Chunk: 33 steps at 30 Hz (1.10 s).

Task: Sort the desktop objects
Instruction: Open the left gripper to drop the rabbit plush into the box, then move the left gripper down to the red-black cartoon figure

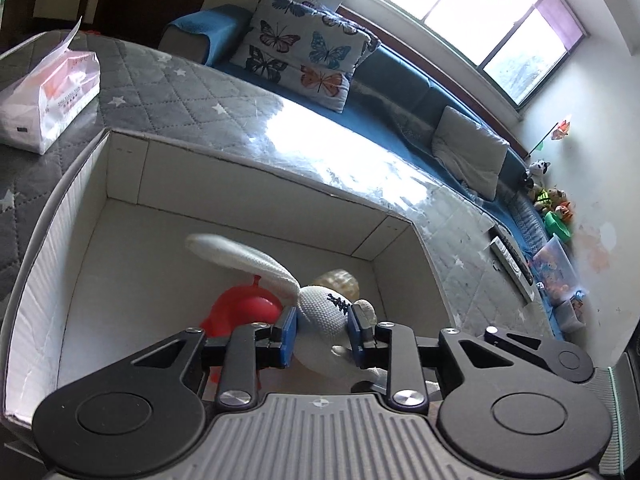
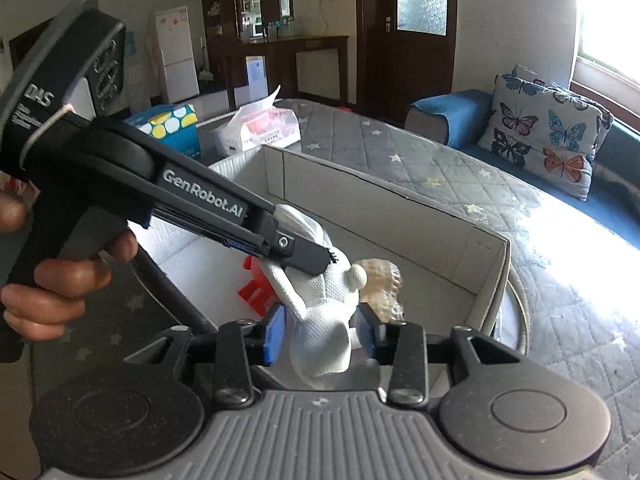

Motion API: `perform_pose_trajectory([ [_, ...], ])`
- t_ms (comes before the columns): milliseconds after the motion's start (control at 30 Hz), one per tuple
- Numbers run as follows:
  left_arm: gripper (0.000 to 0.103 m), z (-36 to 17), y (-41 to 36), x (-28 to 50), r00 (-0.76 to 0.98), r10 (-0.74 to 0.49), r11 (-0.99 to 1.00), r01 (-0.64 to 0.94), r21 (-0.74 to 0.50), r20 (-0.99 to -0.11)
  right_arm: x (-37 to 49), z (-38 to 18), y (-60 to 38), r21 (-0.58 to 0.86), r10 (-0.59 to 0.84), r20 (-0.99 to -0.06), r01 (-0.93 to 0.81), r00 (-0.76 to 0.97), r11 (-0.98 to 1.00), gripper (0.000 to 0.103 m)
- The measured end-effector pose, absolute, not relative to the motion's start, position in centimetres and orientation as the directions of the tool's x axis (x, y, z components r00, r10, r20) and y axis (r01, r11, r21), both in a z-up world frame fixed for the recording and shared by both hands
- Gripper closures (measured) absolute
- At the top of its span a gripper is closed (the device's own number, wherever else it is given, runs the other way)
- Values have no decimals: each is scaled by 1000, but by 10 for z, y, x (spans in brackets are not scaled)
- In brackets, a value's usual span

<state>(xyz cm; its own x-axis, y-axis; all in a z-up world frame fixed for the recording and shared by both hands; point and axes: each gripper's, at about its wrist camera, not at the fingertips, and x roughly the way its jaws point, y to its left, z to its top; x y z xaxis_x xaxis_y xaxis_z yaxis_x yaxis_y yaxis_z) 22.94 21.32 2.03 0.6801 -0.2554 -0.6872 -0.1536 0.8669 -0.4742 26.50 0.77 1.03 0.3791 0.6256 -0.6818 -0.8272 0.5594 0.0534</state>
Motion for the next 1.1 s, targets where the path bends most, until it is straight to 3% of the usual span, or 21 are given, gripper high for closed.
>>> perform_pose_trajectory([
  [167, 72, 24, 209, 225, 680, -246, 878, -147, -456, -691, 259, 18, -5, 61, 634, -660, -813, 403, 580, 54],
  [800, 72, 52, 171, 187, 717, -269, 894, -62, -444, -642, 215, 35, -78, 90, 637, -584, -740, 503, 667, 51],
  [900, 72, 53, 158, 178, 715, -286, 897, -36, -441, -638, 202, 33, -96, 95, 626, -573, -716, 529, 691, 38],
  [1100, 72, 52, 126, 163, 706, -335, 897, 36, -441, -624, 176, 27, -133, 79, 586, -566, -669, 580, 739, 37],
])
